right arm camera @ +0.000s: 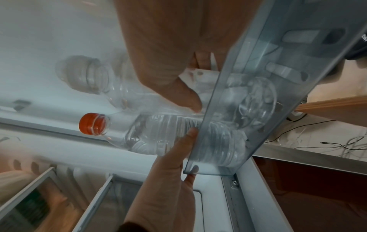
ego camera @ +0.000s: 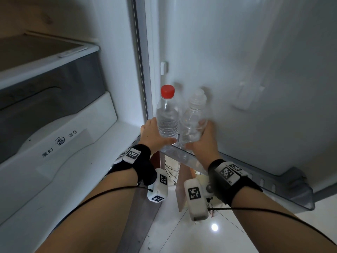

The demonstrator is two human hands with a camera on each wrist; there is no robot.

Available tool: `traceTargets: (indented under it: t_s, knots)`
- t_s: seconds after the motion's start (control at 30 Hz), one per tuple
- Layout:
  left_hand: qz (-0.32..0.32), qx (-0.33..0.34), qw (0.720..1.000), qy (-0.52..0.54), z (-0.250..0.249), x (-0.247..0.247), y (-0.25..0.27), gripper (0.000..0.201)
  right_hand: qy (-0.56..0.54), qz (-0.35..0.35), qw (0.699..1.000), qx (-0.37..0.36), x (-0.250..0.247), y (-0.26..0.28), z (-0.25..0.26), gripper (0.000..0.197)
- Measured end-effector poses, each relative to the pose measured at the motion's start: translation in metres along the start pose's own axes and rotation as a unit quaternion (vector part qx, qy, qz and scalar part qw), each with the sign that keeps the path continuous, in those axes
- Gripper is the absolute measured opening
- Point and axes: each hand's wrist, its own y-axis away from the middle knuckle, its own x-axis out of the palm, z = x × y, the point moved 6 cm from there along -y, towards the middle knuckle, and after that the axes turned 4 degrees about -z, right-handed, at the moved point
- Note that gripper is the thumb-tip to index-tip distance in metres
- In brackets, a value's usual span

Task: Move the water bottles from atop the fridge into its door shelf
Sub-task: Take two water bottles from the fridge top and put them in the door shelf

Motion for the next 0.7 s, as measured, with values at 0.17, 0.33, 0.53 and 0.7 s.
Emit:
traceTargets:
  t_s: [0.17,0.33,0.53,0.7]
  knots:
    - [0.02,-0.03,0.998,0.043,-0.003,-0.012,0.012,0.087,-0.008,-0.004,0.999,-0.036,-0.006,0.008,0.013,0.058]
    - [0.026,-0.048,0.995,0.088,-0.005,-0.027,0.025,0.087,-0.038,-0.043,0.998,-0.01,-0.009,0.007,0.013,0.062]
    - [-0.025,-0.024,0.997,0.07,-0.016,-0.067,0.035,0.068,-0.011,-0.191,0.98,-0.064,-0.041,0.009,0.04,0.035]
    - [-0.096,0.018,0.991,0.096,-0.048,-0.124,0.038,0.043,-0.084,-0.239,0.955,-0.157,-0.047,0.013,0.118,0.02]
